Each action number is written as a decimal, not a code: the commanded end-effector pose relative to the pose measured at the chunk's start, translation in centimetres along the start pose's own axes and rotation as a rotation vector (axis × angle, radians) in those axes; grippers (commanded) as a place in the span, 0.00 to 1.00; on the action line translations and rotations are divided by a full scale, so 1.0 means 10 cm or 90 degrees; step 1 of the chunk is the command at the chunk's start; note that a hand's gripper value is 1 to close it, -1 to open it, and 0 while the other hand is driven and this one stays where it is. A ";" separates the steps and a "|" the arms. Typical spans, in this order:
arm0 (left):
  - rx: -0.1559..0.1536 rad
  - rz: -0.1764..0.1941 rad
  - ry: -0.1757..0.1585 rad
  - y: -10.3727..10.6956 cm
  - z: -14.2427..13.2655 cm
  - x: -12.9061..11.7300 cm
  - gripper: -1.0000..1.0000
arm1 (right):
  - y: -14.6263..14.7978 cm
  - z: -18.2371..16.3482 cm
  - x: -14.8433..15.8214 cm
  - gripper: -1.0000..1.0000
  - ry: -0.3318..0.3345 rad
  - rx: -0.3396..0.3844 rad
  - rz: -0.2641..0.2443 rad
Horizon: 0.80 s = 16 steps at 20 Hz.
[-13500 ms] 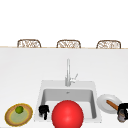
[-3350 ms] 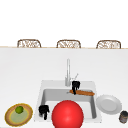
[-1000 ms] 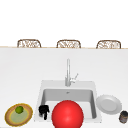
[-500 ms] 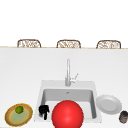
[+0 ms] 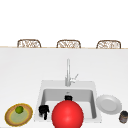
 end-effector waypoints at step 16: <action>0.000 0.000 0.000 0.00 0.00 0.00 0.50 | -0.60 0.36 -0.40 0.00 -0.089 -0.304 0.014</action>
